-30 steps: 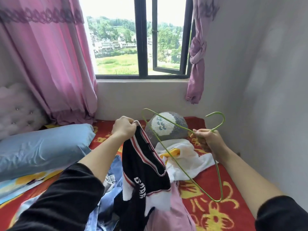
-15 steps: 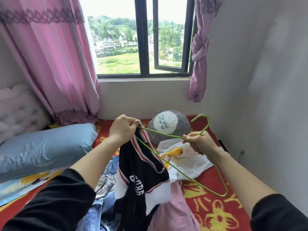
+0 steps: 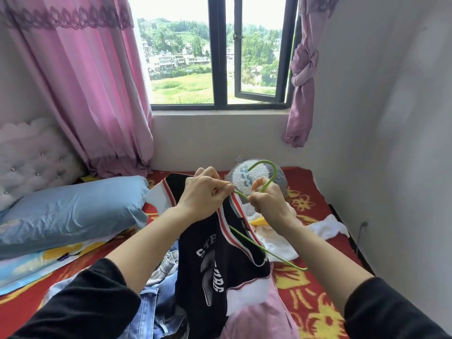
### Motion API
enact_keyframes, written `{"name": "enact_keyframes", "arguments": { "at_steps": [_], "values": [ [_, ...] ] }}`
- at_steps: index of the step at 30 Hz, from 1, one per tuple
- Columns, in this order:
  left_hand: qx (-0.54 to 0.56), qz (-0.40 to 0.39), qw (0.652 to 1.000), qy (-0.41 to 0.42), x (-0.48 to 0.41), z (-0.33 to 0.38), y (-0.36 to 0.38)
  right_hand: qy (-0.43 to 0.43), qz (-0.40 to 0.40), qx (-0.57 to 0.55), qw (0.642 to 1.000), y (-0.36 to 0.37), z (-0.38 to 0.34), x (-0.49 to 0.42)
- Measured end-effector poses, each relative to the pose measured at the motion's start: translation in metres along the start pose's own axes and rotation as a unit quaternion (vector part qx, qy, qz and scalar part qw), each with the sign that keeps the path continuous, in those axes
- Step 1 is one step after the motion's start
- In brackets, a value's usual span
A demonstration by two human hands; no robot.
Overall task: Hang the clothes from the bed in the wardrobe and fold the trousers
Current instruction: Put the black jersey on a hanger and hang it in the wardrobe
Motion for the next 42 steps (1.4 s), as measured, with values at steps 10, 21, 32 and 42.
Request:
{"name": "enact_keyframes", "arguments": {
  "at_steps": [10,21,32,42],
  "values": [
    [-0.099,-0.112,0.987,0.061,0.008,-0.01,0.007,0.065,0.033,-0.143,0.987,0.004,0.002,0.007],
    [-0.074,-0.114,0.987,0.088,0.002,-0.007,0.003,0.205,-0.108,-0.193,0.954,-0.012,0.011,0.009],
    [0.065,-0.051,0.988,0.129,-0.004,0.014,-0.012,0.024,-0.28,0.303,0.91,0.007,0.055,0.01],
    [0.051,0.036,0.998,-0.007,-0.003,-0.033,-0.045,0.062,-0.151,0.344,0.925,-0.055,0.105,0.013]
  ]
}}
Point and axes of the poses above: each hand's wrist, its own x-axis away from the middle knuckle, its own y-axis out of the palm, z = x × y, the point moved 2 cm from there along -x, towards the middle knuckle, and after that the axes turned 11 degrees about z, right-handed, at the moved point
